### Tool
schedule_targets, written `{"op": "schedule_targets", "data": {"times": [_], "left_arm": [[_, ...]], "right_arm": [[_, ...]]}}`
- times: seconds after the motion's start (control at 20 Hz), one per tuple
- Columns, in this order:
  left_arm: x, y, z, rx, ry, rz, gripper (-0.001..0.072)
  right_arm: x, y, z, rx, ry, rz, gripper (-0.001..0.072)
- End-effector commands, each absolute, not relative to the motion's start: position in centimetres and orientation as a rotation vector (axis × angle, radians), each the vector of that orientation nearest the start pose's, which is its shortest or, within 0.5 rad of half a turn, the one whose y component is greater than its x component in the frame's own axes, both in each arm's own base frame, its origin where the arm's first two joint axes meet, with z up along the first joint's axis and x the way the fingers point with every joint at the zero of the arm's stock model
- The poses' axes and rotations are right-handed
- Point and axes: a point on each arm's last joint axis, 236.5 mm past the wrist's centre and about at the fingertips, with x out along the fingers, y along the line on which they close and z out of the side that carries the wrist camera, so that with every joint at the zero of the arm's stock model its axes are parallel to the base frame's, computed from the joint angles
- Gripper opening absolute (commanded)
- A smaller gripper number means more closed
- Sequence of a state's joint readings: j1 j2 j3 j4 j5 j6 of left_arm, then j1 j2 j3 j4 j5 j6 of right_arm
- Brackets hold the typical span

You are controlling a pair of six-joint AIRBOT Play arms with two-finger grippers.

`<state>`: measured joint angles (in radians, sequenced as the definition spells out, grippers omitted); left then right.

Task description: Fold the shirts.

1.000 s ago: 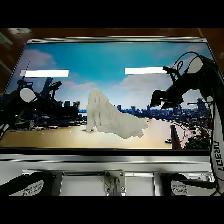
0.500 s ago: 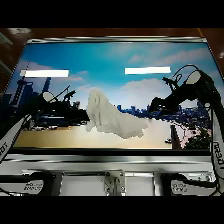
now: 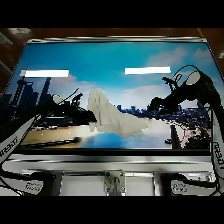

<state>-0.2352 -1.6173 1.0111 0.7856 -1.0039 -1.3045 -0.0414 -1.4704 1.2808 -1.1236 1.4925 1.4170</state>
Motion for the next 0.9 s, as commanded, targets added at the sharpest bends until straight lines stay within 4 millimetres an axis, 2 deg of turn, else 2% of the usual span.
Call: {"op": "schedule_targets", "data": {"times": [0.0,0.1,0.15,0.4,0.55,0.7,0.85], "left_arm": [[32.9,-23.9,-11.7,-0.501,1.549,-0.562,0.034],[33.0,-24.2,-11.5,-0.514,1.548,-0.565,0.0091],[32.9,-24.2,-11.4,-0.514,1.548,-0.568,0.0038],[32.4,-24.0,-10.2,-0.5,1.555,-0.614,0.0037],[32.9,-23.9,-8.7,-0.497,1.513,-0.624,0.0036],[33.2,-24.0,-7.1,-0.49,1.472,-0.638,0.0036],[33.4,-24.0,-6.3,-0.486,1.45,-0.646,0.0036]], "right_arm": [[34.3,8.8,-0.8,0.32,1.607,0.396,0.0663],[34.3,8.7,-0.9,0.319,1.61,0.393,0.0663],[34.0,8.7,-1.2,0.32,1.62,0.39,0.0663],[31.4,8.7,-5.4,0.365,1.688,0.349,0.0664],[32.1,8.4,-7.6,0.397,1.643,0.282,0.0665],[33.2,8.1,-8.9,0.441,1.596,0.21,0.0664],[33.0,8.8,-10.4,0.492,1.639,0.211,0.0664]]}}
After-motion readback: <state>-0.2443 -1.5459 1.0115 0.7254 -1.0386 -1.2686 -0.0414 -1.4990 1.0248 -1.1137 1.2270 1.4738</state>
